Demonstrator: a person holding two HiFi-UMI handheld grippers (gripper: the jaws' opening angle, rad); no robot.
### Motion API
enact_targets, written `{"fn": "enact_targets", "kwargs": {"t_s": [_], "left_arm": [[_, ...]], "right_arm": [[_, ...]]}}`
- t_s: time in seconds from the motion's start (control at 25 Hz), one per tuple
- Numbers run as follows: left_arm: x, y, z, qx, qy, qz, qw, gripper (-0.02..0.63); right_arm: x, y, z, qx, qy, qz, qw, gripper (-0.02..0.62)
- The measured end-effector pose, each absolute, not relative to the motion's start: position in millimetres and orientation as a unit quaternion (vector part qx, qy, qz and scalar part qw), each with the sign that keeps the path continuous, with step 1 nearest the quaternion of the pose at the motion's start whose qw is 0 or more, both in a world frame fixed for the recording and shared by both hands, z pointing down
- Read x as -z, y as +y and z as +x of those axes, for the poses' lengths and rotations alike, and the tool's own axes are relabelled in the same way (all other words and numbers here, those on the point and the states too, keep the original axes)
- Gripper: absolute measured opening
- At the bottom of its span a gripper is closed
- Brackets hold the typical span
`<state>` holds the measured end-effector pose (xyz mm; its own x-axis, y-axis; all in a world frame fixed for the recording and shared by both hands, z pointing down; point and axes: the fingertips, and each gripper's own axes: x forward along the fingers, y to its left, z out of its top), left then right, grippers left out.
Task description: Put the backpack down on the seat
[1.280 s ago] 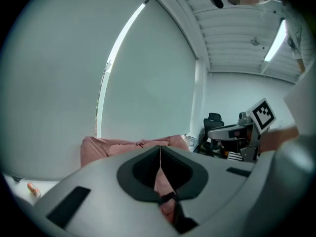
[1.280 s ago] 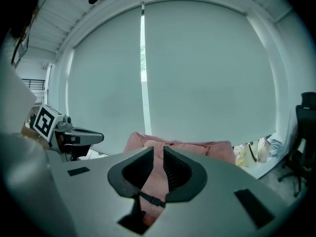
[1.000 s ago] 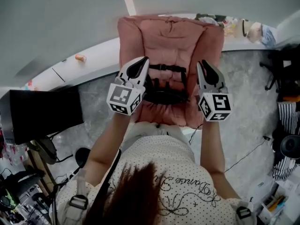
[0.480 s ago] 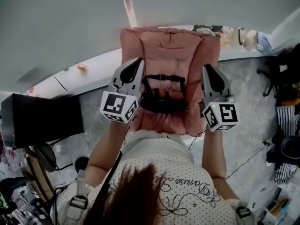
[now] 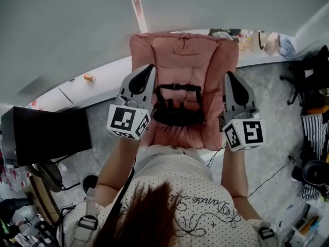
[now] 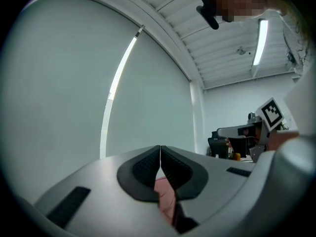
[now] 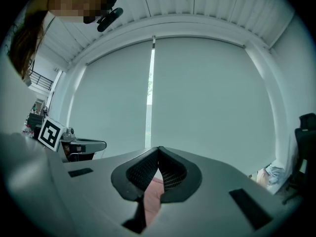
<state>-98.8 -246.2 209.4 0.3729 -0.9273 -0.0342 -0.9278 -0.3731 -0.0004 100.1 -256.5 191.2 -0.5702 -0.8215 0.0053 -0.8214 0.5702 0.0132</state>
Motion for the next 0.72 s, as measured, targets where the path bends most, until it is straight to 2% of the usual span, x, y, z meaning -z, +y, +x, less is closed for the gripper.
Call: {"fn": "enact_targets", "kwargs": {"t_s": [0.72], "left_arm": [[-210.6,-244.1,-92.4,-0.009,0.557,-0.830,0.018,0.008]], "right_arm": [[-196.4,-249.9,103.2,-0.006,-0.882,0.472,-0.003,0.012]]}}
